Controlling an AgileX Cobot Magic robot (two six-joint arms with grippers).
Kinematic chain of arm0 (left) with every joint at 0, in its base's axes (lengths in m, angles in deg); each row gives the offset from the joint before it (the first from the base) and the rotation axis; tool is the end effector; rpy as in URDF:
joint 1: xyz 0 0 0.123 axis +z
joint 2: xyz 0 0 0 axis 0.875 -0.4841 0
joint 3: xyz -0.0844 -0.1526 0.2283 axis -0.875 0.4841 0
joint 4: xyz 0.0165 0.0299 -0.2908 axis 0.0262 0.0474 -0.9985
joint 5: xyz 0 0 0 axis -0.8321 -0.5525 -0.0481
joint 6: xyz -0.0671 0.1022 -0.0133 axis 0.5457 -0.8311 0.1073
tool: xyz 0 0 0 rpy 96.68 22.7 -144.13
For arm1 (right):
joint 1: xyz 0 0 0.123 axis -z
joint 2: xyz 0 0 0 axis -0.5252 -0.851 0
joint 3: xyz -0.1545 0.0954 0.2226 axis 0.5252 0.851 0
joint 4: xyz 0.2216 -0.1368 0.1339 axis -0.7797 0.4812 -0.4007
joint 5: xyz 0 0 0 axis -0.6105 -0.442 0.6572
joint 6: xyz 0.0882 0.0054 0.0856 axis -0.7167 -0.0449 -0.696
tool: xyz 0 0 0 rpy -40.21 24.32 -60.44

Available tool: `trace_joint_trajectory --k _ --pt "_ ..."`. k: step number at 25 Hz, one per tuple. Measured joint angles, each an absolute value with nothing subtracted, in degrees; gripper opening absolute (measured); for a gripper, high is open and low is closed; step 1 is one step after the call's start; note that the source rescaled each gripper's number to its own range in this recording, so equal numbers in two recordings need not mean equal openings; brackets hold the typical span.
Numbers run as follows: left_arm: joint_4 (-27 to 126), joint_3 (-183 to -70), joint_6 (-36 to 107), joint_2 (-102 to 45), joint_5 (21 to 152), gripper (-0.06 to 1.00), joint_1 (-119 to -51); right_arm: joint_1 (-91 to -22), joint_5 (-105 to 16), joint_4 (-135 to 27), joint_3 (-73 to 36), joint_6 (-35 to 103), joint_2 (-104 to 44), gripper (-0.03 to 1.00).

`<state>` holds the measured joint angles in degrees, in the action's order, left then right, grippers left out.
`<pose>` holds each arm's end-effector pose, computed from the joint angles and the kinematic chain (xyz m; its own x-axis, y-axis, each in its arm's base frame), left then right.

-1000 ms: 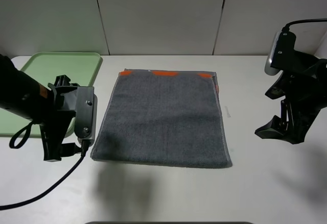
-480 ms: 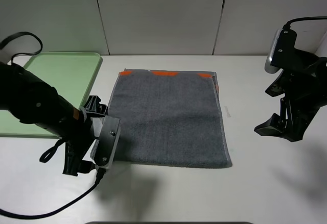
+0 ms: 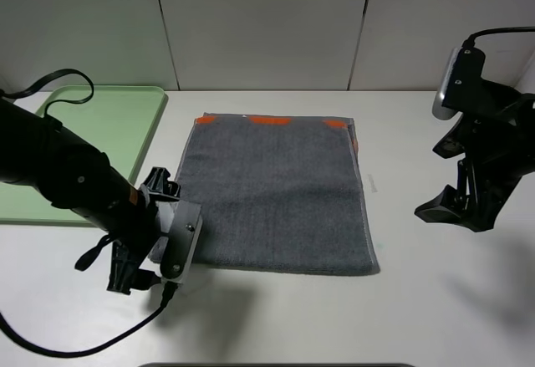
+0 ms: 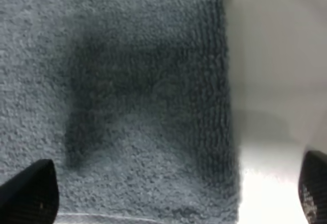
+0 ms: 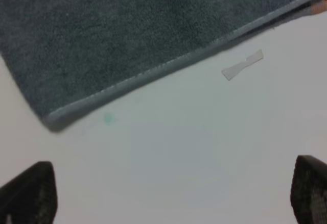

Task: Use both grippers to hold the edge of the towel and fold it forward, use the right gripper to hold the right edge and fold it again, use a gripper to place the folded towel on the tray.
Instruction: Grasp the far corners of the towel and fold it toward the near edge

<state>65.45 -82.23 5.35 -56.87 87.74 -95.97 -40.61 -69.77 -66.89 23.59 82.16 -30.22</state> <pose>0.2459 -0.1710 0.0325 0.2382 0.9601 -0.1468 0.9153 -0.1714 0.3644 0.2647 0.0669 0.1684 -0.3296 -0.8466 -0.4179 -0.8504 0.4585 -0.2581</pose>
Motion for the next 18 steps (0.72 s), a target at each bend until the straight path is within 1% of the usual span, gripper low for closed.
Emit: trace_joint_trajectory --k 9,18 --pt "65.25 -82.6 5.21 -57.89 85.11 0.93 -95.97 -52.0 -68.1 -67.14 23.59 83.57 -35.83 1.0" --pt "65.13 -82.6 5.21 -57.96 83.99 0.93 -95.97 -58.84 -63.7 -67.16 23.59 83.57 -47.3 1.0"
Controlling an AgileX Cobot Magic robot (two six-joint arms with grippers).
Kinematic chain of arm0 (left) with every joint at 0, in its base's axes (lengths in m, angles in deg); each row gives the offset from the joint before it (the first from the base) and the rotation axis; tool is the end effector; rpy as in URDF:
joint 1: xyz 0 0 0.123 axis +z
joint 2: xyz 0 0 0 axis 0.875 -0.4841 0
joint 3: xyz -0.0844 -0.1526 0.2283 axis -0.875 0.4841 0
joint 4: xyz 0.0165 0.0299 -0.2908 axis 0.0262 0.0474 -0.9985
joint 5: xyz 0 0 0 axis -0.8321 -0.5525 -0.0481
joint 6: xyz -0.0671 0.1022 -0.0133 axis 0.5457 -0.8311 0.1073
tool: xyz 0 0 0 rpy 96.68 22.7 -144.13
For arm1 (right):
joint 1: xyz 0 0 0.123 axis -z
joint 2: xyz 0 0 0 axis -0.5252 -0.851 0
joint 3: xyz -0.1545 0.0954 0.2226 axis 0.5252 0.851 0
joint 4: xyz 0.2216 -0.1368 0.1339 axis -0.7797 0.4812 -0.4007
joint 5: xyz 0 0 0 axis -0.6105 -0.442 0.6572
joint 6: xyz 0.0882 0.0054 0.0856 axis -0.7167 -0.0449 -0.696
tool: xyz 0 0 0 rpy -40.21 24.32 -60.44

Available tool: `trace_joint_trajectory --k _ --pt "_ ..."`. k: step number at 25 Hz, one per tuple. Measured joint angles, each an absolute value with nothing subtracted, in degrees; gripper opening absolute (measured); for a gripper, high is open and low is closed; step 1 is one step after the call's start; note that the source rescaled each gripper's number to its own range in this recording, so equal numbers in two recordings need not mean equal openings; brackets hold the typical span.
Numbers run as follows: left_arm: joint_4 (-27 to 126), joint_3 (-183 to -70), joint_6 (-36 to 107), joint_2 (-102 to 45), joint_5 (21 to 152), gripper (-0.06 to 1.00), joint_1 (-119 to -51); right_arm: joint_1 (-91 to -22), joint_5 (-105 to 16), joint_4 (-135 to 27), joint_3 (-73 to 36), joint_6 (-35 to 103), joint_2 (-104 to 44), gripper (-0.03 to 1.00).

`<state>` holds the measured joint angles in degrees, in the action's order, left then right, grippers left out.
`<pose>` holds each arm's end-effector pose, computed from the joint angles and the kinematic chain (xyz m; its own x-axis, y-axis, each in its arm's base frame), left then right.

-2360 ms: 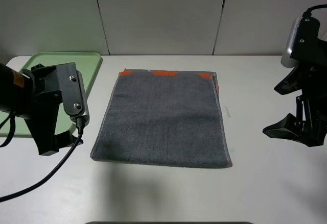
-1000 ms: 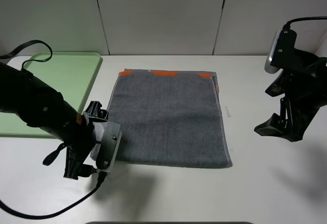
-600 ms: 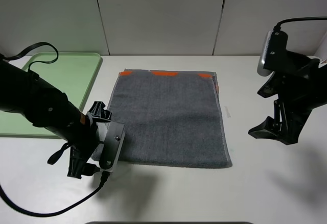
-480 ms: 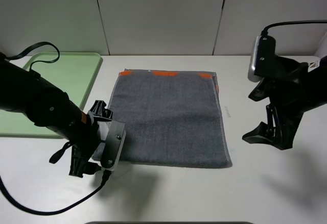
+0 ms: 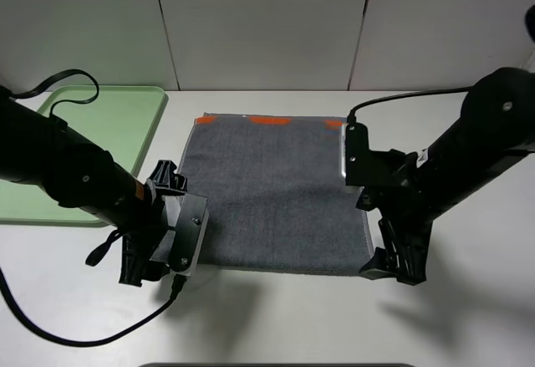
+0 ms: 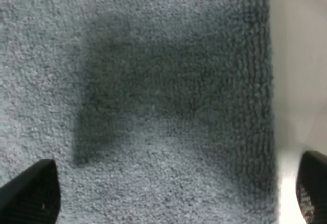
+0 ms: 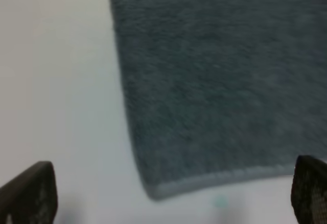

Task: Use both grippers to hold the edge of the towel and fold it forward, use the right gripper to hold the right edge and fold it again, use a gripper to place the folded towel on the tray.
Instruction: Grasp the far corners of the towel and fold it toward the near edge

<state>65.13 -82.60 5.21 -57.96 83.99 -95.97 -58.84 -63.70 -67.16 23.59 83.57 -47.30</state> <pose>0.2522 -0.1758 0.0314 0.2435 0.9550 -0.1693 0.8998 -0.1572 0.4070 0.2443 0.1493 0.0887 -0.1152 -0.9476 -0.2979 -0.9799 0.1575 -0.1221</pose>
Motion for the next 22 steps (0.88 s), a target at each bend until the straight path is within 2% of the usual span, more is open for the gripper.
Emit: trace_joint_trajectory --k 5,22 --pt "65.12 -82.6 5.21 -58.0 83.82 0.93 -95.97 -61.51 -59.77 -67.33 23.53 83.57 -51.63 1.0" --pt "65.07 -82.87 5.21 -58.23 85.09 0.91 -95.97 -61.65 -54.83 -68.1 23.47 83.57 -59.08 1.0"
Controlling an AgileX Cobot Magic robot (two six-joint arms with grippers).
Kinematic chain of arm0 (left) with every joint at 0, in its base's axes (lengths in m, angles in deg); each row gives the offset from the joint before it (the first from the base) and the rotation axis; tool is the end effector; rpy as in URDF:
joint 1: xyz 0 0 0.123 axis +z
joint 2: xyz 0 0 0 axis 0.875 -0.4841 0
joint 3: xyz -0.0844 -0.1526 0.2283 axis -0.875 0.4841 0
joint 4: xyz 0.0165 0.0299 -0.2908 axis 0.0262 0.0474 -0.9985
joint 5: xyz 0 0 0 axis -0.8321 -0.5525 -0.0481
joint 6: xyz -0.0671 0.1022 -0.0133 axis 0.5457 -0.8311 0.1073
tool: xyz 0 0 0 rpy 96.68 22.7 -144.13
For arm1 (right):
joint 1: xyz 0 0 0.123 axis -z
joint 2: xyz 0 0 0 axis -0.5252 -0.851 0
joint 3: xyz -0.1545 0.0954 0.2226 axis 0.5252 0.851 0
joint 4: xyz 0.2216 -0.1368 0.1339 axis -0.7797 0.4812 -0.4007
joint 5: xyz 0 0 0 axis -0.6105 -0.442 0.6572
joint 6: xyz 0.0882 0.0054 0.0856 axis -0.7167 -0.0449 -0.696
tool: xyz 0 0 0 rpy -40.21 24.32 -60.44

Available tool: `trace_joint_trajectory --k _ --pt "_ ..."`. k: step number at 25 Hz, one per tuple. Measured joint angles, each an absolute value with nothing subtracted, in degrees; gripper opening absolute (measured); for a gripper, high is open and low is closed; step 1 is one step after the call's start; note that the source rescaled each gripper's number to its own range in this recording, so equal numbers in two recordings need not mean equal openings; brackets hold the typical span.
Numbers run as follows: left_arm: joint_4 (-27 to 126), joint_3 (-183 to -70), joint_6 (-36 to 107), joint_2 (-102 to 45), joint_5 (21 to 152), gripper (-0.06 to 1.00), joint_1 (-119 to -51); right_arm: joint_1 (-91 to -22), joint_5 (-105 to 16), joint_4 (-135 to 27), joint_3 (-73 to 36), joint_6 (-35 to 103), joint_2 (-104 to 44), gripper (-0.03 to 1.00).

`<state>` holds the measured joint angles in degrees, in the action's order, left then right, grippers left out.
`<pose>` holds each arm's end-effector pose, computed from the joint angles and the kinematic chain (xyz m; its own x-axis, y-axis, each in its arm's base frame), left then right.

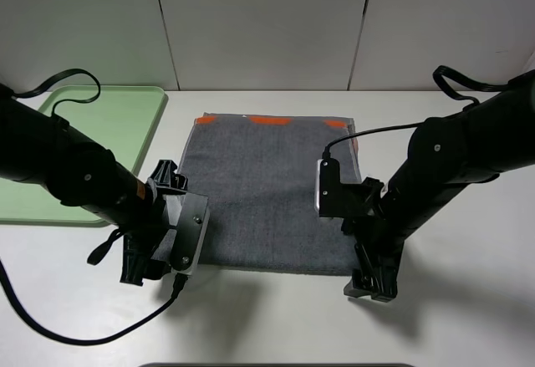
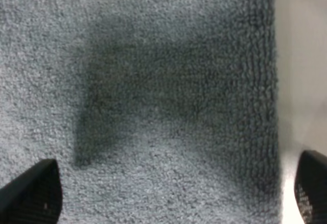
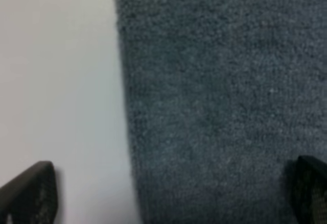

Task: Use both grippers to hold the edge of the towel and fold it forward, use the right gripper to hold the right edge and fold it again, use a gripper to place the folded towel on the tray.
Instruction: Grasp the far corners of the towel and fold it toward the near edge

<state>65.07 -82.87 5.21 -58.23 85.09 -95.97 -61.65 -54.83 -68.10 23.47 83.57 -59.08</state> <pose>0.2515 -0.1753 0.0299 0.2396 0.9572 -0.1623 0.9062 -0.1605 0.3912 0.2446 0.1591 0.0333 -0.1232 -0.9639 -0.2361 -0.9840 0.1495 -0.0968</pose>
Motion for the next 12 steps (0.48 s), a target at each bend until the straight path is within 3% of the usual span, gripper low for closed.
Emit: trace_joint_trajectory --k 12 --pt "64.91 -82.87 5.21 -58.28 85.76 0.9 -95.97 -61.65 -53.42 -69.26 23.47 83.57 -59.08 1.0"
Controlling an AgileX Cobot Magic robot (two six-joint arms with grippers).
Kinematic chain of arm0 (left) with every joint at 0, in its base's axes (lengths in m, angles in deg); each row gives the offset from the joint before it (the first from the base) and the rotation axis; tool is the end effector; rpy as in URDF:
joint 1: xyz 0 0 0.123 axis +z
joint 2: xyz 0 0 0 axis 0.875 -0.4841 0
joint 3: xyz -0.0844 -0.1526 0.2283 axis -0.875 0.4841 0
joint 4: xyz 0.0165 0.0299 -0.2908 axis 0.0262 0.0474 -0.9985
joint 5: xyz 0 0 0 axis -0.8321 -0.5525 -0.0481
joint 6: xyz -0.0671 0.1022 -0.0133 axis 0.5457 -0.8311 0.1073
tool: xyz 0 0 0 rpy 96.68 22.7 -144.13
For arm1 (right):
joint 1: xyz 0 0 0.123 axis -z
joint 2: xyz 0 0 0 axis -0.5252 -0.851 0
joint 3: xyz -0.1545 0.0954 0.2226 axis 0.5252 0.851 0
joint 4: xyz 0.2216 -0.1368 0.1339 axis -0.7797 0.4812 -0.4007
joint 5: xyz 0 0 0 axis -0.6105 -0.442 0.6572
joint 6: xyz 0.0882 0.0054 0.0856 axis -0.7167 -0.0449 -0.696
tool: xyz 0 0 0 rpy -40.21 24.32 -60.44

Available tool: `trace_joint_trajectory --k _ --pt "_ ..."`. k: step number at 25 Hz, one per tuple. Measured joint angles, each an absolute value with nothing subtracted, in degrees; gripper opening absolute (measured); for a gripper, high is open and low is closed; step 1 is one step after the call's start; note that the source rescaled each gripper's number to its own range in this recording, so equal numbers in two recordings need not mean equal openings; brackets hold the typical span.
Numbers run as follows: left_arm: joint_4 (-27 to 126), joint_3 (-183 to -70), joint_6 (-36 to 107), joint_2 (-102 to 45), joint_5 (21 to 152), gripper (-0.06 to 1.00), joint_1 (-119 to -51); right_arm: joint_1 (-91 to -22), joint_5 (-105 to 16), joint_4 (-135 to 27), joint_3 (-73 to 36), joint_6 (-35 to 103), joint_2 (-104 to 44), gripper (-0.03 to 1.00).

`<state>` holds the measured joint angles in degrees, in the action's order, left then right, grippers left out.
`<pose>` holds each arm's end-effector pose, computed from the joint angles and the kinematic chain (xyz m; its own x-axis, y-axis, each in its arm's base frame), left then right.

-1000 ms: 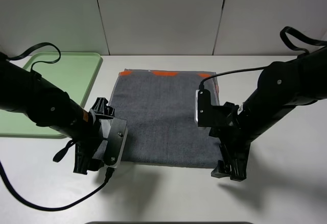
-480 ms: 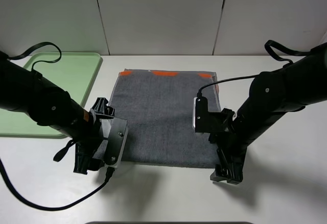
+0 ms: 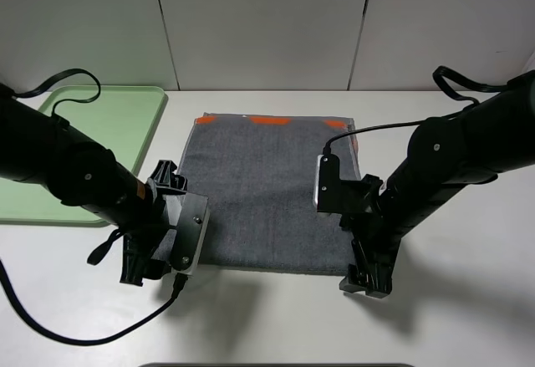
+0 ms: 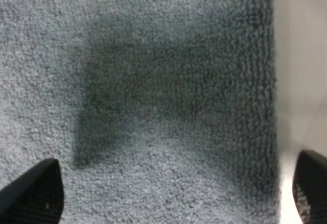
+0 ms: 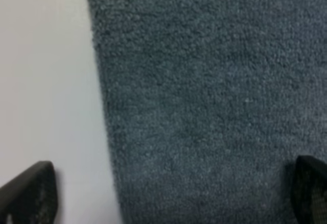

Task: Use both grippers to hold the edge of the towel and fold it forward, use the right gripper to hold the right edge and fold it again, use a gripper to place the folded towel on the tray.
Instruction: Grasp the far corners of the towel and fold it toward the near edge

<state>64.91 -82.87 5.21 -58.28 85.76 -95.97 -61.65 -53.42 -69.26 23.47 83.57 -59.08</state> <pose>0.2504 -0.1744 0.0291 0.2353 0.9589 -0.1587 0.9108 -0.1605 0.3803 0.2474 0.1603 0.0340 -0.1401 -0.9577 -0.2513 -0.9785 0.1728 -0.1129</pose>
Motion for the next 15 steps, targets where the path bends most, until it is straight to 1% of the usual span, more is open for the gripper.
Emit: trace_joint_trajectory --k 11,15 --pt "64.38 -83.99 5.26 -60.27 87.5 0.89 -95.97 -61.65 -53.27 -69.31 23.21 83.57 -62.03 1.0" --pt "64.24 -83.99 5.26 -60.34 87.74 0.86 -95.97 -61.65 -53.27 -69.37 23.02 83.57 -62.24 1.0"
